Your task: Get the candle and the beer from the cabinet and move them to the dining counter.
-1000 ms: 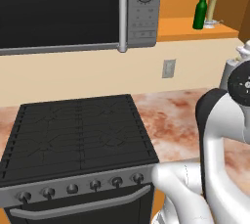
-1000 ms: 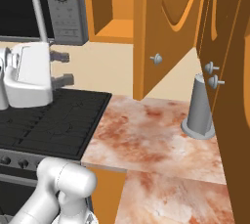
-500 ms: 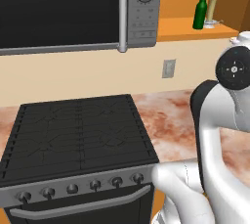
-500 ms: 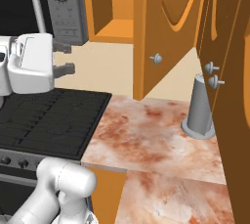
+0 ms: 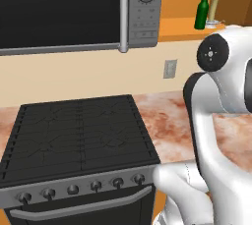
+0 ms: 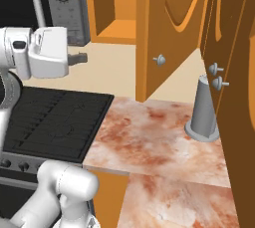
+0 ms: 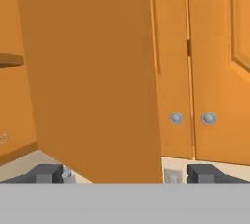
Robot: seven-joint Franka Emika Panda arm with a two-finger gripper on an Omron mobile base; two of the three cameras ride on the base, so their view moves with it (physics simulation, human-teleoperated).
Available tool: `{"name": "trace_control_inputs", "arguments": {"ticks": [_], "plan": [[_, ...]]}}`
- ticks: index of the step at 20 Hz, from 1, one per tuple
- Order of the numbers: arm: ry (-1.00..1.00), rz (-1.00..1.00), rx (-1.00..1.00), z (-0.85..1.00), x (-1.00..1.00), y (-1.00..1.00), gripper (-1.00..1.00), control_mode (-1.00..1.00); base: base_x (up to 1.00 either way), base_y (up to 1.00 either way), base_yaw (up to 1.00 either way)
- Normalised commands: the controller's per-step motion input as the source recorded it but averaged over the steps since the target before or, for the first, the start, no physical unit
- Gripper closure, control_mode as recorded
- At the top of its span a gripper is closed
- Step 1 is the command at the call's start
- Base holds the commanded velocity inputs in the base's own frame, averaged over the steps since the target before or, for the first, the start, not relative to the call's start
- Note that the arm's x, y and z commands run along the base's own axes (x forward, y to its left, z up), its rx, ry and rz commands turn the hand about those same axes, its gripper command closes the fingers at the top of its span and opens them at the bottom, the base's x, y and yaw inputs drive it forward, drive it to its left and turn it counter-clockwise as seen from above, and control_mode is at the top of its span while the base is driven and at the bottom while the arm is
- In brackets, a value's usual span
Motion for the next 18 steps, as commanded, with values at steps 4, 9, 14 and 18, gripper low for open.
{"name": "trace_control_inputs", "arguments": {"ticks": [4,9,14,18], "plan": [[0.00,-0.19,-0.01,0.00,0.45,0.00,-1.00,-1.00,0.00,0.00,0.00],[0.00,-0.27,-0.02,-0.01,0.36,-0.20,-1.00,-1.00,0.00,0.00,0.00],[0.00,-0.14,0.00,0.00,0.22,-0.46,-1.00,-1.00,0.00,0.00,0.00],[0.00,-0.06,0.00,-0.08,0.12,-0.49,-1.00,-1.00,0.00,0.00,0.00]]}}
